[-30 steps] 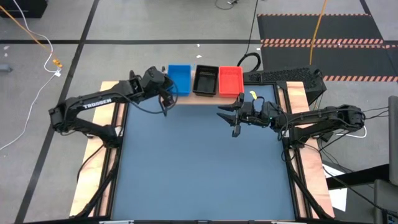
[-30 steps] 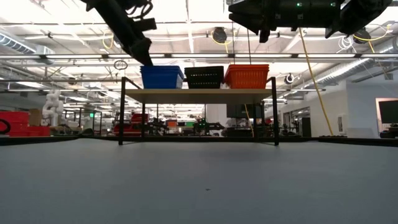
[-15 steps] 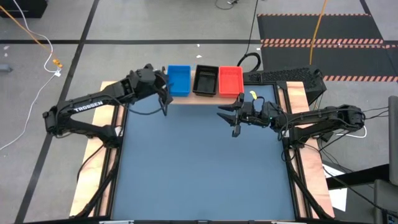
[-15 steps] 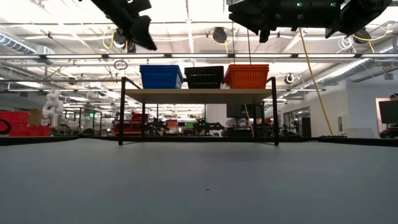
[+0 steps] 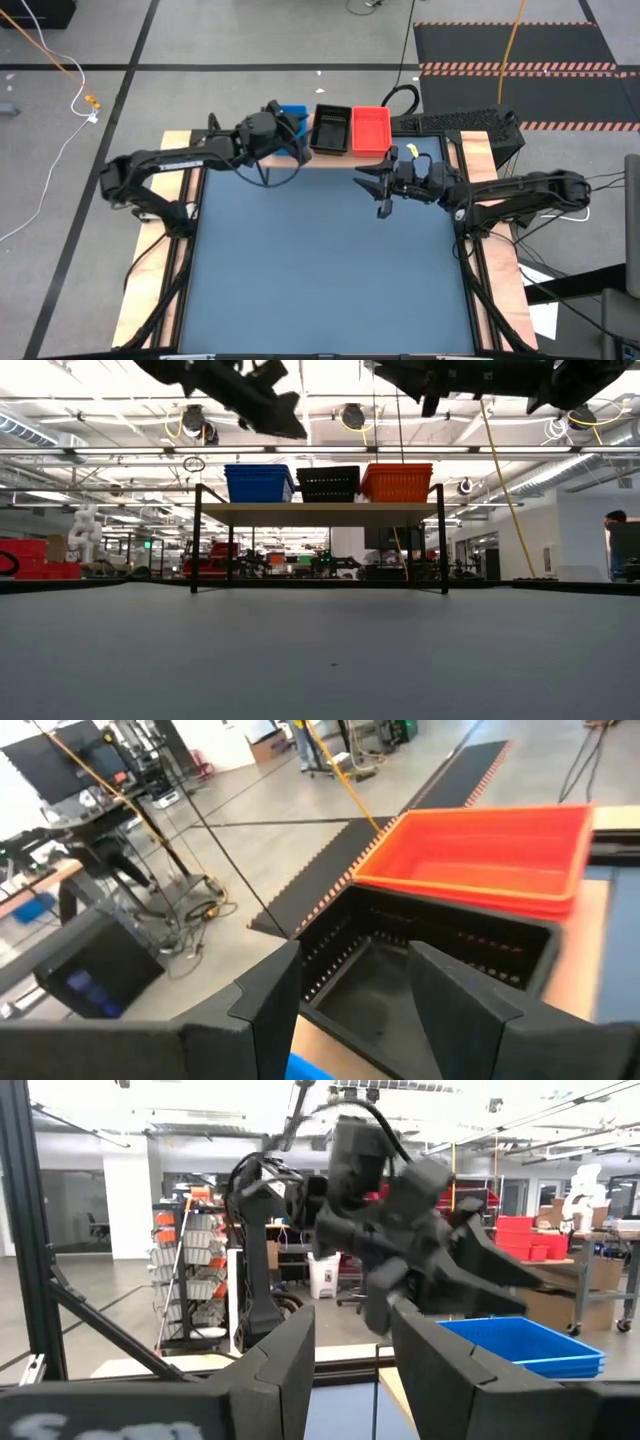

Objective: Stack baskets on shelf by color
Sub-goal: Adjust the stacked black bins on the shelf

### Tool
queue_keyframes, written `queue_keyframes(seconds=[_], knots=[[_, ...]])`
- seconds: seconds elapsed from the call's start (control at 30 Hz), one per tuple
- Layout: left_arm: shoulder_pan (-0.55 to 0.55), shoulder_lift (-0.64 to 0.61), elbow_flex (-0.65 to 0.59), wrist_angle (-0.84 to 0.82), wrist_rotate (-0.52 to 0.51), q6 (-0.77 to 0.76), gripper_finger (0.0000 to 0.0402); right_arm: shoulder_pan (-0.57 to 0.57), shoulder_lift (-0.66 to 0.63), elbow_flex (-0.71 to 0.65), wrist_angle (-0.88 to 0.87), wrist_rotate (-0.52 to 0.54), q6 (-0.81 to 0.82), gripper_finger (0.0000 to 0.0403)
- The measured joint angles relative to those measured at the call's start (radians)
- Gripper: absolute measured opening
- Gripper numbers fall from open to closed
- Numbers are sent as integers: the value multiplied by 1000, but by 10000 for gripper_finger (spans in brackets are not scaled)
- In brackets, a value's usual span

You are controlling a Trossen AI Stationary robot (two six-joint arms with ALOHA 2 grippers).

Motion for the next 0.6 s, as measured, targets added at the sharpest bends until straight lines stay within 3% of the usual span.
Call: queue_keyframes(seconds=[0.2,0.4,0.6], knots=[[18,101,22,69,-17,-29,188,0,-53,0,-75,1,-18,130],[-4,149,79,-52,-102,57,188,0,-89,0,-141,1,-9,130],[-51,149,92,-138,-106,77,188,0,-95,0,-156,2,-8,130]])
